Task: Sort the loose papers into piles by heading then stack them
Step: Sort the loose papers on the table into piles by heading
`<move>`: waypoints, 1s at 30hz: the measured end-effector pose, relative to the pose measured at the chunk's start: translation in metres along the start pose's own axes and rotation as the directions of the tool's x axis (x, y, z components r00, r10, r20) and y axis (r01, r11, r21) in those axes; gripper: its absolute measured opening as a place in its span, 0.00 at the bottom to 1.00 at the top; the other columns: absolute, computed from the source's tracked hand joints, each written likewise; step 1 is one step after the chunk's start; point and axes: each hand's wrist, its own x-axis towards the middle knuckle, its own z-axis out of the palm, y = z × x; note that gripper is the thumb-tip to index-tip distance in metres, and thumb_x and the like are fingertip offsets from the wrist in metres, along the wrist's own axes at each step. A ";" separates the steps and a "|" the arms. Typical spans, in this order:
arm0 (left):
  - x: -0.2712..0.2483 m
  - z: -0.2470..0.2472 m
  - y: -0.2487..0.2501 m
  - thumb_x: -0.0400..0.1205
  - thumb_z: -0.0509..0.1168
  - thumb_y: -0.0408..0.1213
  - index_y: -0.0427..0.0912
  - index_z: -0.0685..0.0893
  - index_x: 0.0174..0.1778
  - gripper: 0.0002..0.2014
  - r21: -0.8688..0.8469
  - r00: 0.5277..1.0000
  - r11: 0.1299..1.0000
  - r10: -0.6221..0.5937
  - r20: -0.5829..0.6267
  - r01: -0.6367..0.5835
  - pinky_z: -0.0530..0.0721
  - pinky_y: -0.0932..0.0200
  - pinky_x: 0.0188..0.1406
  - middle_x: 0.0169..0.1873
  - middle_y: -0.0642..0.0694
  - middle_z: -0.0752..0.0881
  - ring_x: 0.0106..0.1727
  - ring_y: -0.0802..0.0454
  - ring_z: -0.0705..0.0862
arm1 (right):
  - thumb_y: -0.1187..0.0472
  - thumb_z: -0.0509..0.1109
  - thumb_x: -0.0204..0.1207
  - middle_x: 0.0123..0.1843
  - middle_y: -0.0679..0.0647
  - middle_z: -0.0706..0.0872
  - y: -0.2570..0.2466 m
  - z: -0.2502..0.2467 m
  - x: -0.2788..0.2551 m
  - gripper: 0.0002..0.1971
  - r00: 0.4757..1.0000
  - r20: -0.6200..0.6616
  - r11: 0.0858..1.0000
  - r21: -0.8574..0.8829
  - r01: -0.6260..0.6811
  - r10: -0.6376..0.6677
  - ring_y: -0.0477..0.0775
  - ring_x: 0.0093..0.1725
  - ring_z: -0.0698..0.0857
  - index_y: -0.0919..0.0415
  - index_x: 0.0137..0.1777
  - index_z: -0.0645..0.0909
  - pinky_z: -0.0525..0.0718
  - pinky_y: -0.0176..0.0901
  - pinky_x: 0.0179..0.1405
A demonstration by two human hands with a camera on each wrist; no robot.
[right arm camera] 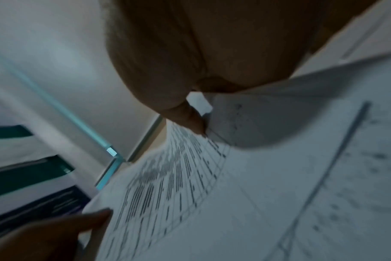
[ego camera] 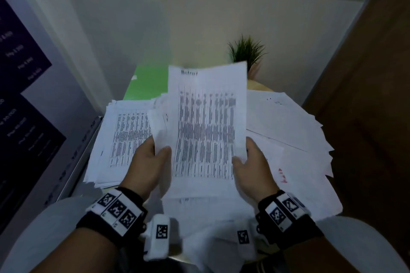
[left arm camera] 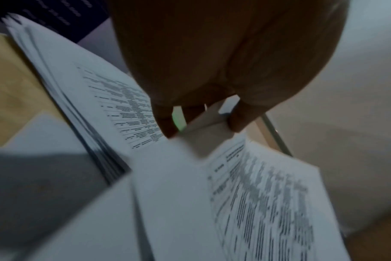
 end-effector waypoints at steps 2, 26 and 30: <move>-0.003 0.003 0.012 0.88 0.63 0.30 0.49 0.84 0.54 0.08 -0.003 0.988 0.991 0.135 -0.075 -0.136 0.85 0.53 0.49 0.46 0.56 0.90 0.55 0.50 0.88 | 0.69 0.61 0.87 0.73 0.41 0.81 -0.013 -0.003 -0.003 0.24 0.989 -0.100 0.994 -0.007 0.111 -0.111 0.34 0.64 0.81 0.56 0.82 0.70 0.71 0.19 0.65; 0.002 0.029 -0.017 0.87 0.55 0.25 0.47 0.68 0.66 0.15 0.117 0.990 0.993 -0.004 0.140 -0.013 0.83 0.59 0.32 0.46 0.44 0.84 0.40 0.49 0.83 | 0.73 0.62 0.82 0.53 0.39 0.87 0.016 0.020 -0.010 0.22 0.994 -0.111 0.991 0.136 0.001 0.014 0.32 0.40 0.86 0.46 0.67 0.73 0.79 0.22 0.37; 0.012 0.026 -0.046 0.89 0.57 0.30 0.43 0.70 0.64 0.10 0.285 0.991 0.957 -0.092 0.100 0.060 0.88 0.42 0.46 0.47 0.41 0.84 0.44 0.46 0.84 | 0.66 0.61 0.83 0.50 0.49 0.89 0.032 0.020 -0.011 0.17 0.967 0.069 0.970 -0.044 -0.241 0.243 0.50 0.42 0.90 0.47 0.66 0.78 0.84 0.40 0.37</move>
